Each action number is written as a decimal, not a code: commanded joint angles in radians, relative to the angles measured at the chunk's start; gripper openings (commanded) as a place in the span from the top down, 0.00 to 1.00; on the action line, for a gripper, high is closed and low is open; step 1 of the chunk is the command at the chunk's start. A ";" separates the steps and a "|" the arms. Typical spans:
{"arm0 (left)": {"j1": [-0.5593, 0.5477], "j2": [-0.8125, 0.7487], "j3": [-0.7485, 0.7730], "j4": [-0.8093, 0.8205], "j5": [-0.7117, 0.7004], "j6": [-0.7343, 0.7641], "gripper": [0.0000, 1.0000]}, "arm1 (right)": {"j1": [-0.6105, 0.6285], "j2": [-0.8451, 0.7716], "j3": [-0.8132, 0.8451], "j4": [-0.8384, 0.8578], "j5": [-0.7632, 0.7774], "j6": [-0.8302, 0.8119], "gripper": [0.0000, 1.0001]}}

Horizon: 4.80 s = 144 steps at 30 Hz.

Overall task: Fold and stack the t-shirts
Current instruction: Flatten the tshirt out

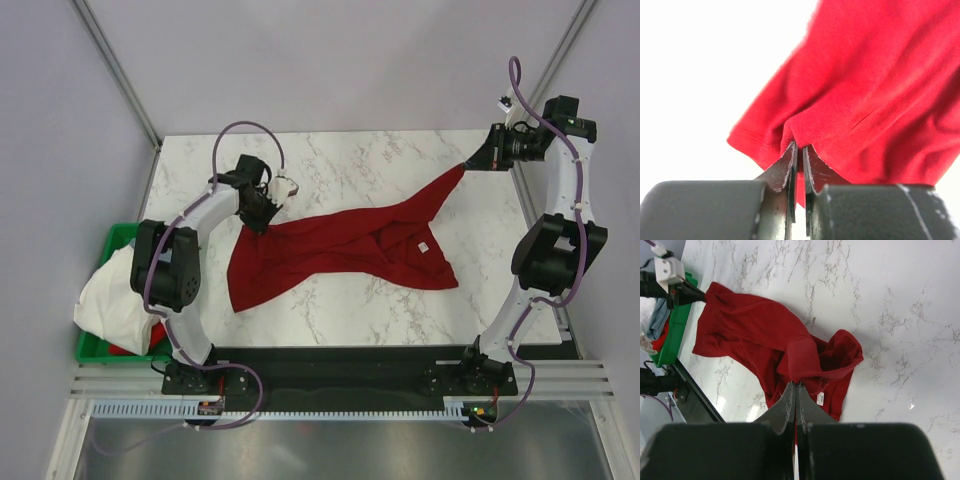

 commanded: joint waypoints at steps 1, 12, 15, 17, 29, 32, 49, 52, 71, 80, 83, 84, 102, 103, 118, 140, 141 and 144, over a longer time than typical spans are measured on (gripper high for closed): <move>0.024 0.031 0.135 0.039 -0.032 -0.002 0.90 | 0.000 -0.010 0.001 0.011 -0.015 -0.017 1.00; 0.056 0.094 0.240 0.080 -0.095 0.004 0.49 | 0.006 -0.010 -0.019 0.009 -0.010 -0.025 1.00; 0.053 0.019 0.144 0.077 -0.064 0.002 0.59 | 0.008 -0.017 -0.036 0.006 -0.013 -0.031 1.00; 0.055 -0.030 0.077 0.063 -0.037 -0.016 0.60 | 0.006 -0.019 -0.041 0.005 -0.013 -0.036 1.00; 0.049 -0.016 0.006 0.034 0.039 -0.068 0.57 | 0.014 0.000 -0.030 0.002 0.004 -0.042 1.00; 0.046 0.019 0.027 0.028 0.046 -0.065 0.57 | 0.017 -0.002 -0.032 0.002 0.007 -0.043 1.00; 0.033 0.090 0.093 -0.018 0.053 -0.082 0.57 | 0.017 0.009 -0.030 -0.001 0.010 -0.051 1.00; 0.033 0.024 0.060 -0.014 0.042 -0.087 0.56 | 0.018 0.009 -0.030 -0.004 0.010 -0.053 1.00; 0.016 0.056 0.024 0.005 0.046 -0.088 0.57 | 0.020 0.010 -0.033 -0.006 0.007 -0.056 1.00; 0.016 0.084 0.035 0.014 0.036 -0.084 0.57 | 0.020 0.020 -0.035 -0.006 0.004 -0.060 1.00; 0.016 0.091 0.035 0.016 0.031 -0.079 0.58 | 0.020 0.023 -0.035 -0.006 0.004 -0.059 1.00; 0.016 0.093 0.034 0.017 0.028 -0.077 0.62 | 0.021 0.023 -0.035 -0.006 0.004 -0.059 1.00; 0.027 -0.099 0.037 0.011 -0.013 -0.032 0.98 | 0.020 -0.008 0.025 -0.003 0.031 -0.054 1.00; 0.029 -0.119 0.041 0.005 -0.015 -0.024 0.98 | 0.020 -0.013 0.040 -0.004 0.042 -0.050 1.00; 0.125 -0.424 0.284 -0.033 -0.017 0.012 0.98 | -0.120 -0.220 0.263 0.290 0.332 0.248 1.00; 0.156 -0.803 0.497 -0.182 0.036 -0.056 0.98 | -0.190 -0.896 -0.061 0.451 0.585 0.131 1.00; 0.158 -0.817 0.495 -0.197 0.046 -0.054 0.98 | -0.190 -0.930 -0.082 0.451 0.594 0.145 1.00; 0.156 -0.857 0.505 -0.217 0.068 -0.071 0.98 | -0.190 -0.967 -0.096 0.447 0.613 0.190 1.00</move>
